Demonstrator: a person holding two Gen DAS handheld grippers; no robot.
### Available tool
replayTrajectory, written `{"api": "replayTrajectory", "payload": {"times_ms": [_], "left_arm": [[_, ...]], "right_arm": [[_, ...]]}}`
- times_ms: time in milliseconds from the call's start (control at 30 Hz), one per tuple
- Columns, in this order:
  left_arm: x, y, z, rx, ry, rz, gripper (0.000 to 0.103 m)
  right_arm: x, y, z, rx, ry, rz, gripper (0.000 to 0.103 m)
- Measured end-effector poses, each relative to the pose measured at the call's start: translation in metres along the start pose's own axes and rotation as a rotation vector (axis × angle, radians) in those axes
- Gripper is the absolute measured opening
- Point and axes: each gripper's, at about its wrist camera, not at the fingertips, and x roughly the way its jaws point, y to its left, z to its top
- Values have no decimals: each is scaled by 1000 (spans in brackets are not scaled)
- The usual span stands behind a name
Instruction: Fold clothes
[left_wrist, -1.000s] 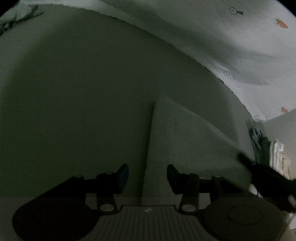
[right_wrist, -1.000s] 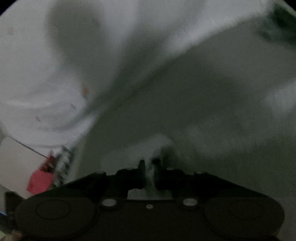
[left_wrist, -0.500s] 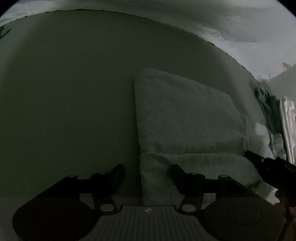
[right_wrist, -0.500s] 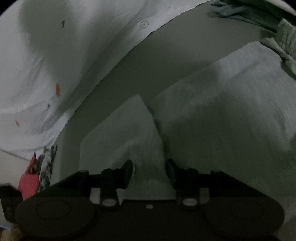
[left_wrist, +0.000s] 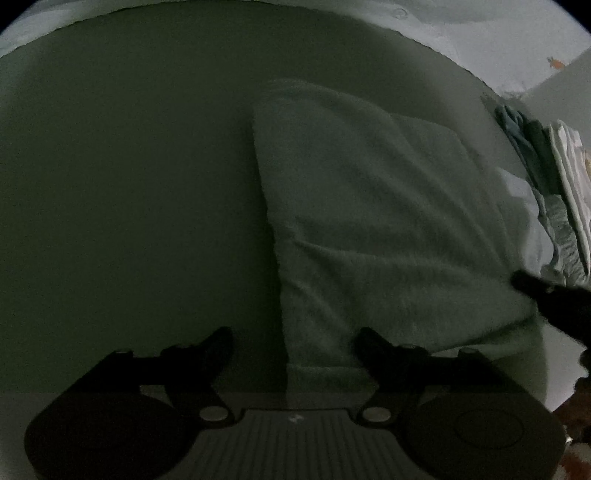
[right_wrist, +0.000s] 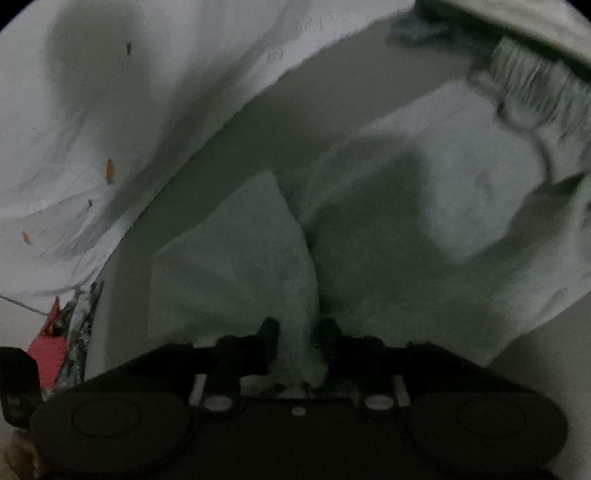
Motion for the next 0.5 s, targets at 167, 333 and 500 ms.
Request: {"api": "replayTrajectory", "payload": {"times_ms": [167, 333, 500], "left_arm": [[4, -8, -3, 53, 21, -1, 94], [10, -13, -2, 78, 29, 0, 103], [12, -17, -4, 98, 34, 21, 103]], "right_arm": [[-40, -34, -1, 103, -188, -130, 49], [-77, -85, -3, 302, -363, -256, 56], [-83, -110, 3, 340, -416, -383, 58]]}}
